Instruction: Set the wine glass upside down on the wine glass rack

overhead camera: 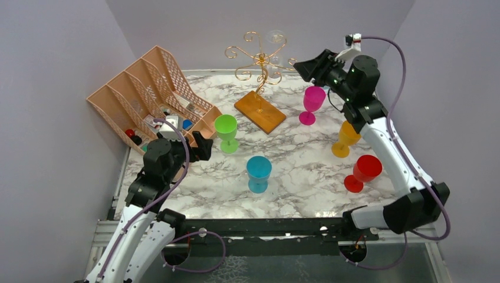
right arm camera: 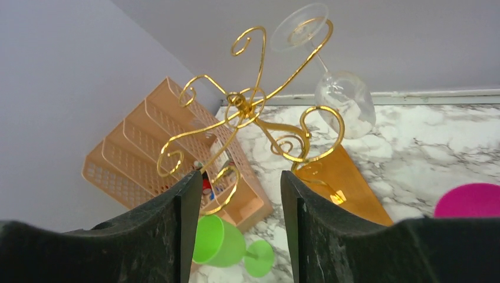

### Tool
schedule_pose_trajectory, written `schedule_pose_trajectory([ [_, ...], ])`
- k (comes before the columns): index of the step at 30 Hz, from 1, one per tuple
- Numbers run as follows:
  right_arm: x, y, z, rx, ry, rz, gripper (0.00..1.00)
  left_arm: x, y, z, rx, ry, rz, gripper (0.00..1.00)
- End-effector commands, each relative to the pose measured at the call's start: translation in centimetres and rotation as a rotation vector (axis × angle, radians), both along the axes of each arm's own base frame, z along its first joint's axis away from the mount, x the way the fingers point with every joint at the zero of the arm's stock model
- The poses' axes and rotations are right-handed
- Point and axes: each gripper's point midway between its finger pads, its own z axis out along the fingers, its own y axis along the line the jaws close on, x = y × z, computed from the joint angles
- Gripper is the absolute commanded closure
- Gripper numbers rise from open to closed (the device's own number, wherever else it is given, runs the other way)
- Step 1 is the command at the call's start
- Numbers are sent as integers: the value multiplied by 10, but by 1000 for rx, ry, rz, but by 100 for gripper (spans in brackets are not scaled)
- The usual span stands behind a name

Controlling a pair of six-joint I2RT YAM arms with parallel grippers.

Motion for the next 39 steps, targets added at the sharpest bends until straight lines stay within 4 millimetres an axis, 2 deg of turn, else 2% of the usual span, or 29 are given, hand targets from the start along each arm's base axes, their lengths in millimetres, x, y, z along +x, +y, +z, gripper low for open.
schedule_pose_trajectory([
  [1, -32, -22, -16, -196, -32, -12, 43, 9, 8, -4, 13, 23, 60, 1],
  [8, -72, -63, -60, -384, 79, -117, 23, 20, 9, 0, 2, 77, 111, 2],
  [11, -83, -78, -74, -418, 116, -167, 1, 27, 3, 4, -21, 106, 111, 4],
  [16, -99, -88, -94, -359, 211, -228, 0, 43, -4, -11, -19, 194, 127, 9],
  [20, -115, -80, -76, -254, 151, -195, 0, 53, -13, -18, -40, 256, 125, 15],
  [22, -127, -74, -74, -235, 104, -148, 0, 59, -18, -19, -55, 274, 124, 19],
  [24, -141, -61, -81, -255, 55, -38, 0, 65, -23, -20, -63, 291, 117, 24],
  [27, -153, -55, -94, -229, 57, 9, 0, 73, -29, -25, -62, 317, 102, 32],
  [32, -160, -61, -120, -253, 125, -10, 2, 82, -36, -36, -58, 343, 89, 37],
  [39, -165, -67, -145, -264, 204, -31, 5, 99, -37, -50, -6, 368, 96, 44],
])
